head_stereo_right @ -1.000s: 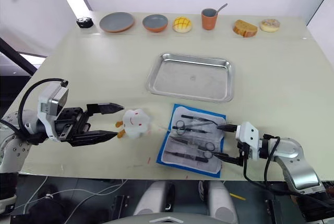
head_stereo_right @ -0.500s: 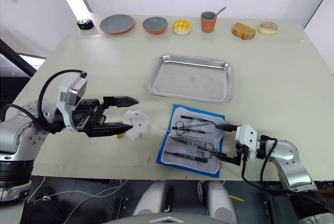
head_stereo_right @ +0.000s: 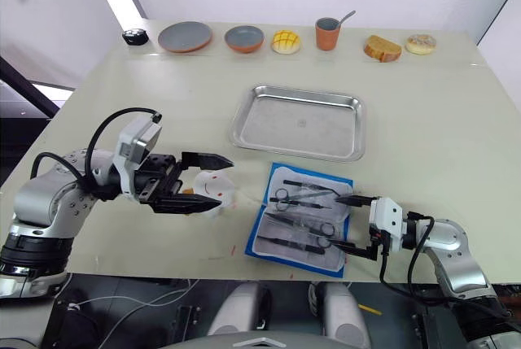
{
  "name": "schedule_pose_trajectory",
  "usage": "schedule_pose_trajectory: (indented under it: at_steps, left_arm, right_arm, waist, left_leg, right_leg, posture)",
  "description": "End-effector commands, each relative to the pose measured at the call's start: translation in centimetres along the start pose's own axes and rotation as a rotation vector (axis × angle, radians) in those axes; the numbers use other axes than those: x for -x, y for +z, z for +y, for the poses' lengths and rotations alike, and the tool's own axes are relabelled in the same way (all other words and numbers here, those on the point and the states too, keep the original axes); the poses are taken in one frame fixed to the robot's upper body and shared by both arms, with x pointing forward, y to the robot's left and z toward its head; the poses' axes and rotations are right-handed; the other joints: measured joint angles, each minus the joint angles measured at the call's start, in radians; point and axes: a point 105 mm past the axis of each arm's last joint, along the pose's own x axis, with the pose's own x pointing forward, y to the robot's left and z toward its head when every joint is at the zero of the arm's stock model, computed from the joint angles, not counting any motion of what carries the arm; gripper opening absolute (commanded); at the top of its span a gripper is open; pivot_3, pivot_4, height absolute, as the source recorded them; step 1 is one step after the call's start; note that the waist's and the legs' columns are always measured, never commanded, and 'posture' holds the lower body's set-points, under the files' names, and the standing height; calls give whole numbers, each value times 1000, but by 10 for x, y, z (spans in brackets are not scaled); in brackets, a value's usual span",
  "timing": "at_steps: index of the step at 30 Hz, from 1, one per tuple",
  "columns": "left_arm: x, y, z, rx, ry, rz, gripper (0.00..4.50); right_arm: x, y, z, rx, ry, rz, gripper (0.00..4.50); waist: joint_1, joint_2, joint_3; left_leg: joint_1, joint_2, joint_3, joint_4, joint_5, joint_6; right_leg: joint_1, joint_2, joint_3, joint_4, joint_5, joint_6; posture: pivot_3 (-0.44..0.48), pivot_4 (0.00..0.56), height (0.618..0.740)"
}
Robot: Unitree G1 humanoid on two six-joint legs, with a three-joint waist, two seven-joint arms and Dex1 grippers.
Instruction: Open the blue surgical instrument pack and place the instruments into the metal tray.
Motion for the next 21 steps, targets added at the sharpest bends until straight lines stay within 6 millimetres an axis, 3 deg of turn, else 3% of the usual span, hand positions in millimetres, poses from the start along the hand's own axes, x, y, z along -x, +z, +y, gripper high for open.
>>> schedule_pose_trajectory:
  at_steps: [1,11,15,16,21]
  left_arm:
    - [-6,2,6,-75,2,20,4500]
    - [-56,-9,40,-220,33,221,4500]
    - [-70,-19,54,-260,34,249,3443]
    - [-74,-21,56,-273,27,256,2851]
    - [-88,-26,63,-311,-11,278,2851]
  right_arm:
    - [4,-22,11,-71,46,90,4477]
    - [6,-28,9,-74,9,121,4477]
    - [8,-29,10,-76,-3,130,4500]
    - [9,-29,10,-77,-7,131,4500]
    - [10,-28,9,-76,-27,136,4500]
  waist:
    - [0,0,0]
    - [2,-1,0]
    - [-2,-1,0]
    - [-2,-1,0]
    - [3,-1,0]
  left_leg:
    - [0,0,0,0,0,0]
    - [-1,-5,-1,0,0,0]
    - [0,-5,-1,0,0,0]
    - [0,-5,0,0,0,0]
    - [-1,-5,-1,1,0,0]
  right_leg:
    - [0,0,0,0,0,0]
    - [0,0,0,-1,0,0]
    - [0,0,1,-1,0,0]
    - [0,0,1,-1,0,0]
    - [0,0,0,-1,0,0]
  posture:
    - [0,150,740]
    - [0,150,740]
    - [0,150,740]
    - [0,150,740]
    - [0,150,740]
